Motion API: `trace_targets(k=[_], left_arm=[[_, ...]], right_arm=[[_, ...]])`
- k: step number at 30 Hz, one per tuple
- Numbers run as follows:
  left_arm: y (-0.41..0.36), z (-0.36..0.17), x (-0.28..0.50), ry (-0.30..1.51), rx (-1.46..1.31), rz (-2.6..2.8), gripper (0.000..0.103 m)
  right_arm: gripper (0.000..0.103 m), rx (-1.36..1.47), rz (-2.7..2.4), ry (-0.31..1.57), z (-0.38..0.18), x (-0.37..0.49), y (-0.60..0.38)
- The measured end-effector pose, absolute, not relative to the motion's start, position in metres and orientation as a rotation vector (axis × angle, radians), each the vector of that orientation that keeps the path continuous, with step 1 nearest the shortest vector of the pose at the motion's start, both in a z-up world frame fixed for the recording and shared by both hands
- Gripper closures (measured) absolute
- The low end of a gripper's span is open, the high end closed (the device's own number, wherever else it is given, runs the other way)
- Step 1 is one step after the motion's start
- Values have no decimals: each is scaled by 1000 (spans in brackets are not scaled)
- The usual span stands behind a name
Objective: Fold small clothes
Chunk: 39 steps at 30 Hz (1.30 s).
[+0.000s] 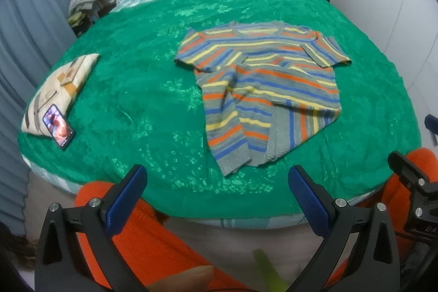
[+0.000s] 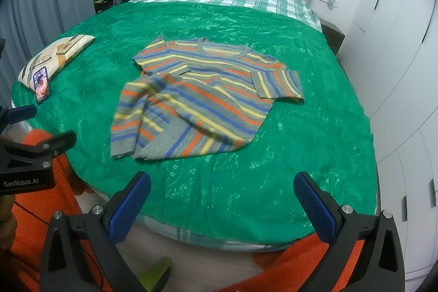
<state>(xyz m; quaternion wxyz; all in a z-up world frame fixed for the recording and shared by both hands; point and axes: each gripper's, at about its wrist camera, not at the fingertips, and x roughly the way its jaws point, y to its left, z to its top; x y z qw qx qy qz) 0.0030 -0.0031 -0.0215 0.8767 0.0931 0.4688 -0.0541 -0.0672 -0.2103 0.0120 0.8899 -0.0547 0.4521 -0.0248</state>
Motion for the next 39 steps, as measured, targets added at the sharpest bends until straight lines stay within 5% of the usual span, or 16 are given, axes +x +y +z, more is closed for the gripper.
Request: trace_targets(k=[39], left_arm=[[-5, -30, 2, 990, 224, -84, 0]], right_arm=[[0, -140, -194, 961, 7, -65, -227]])
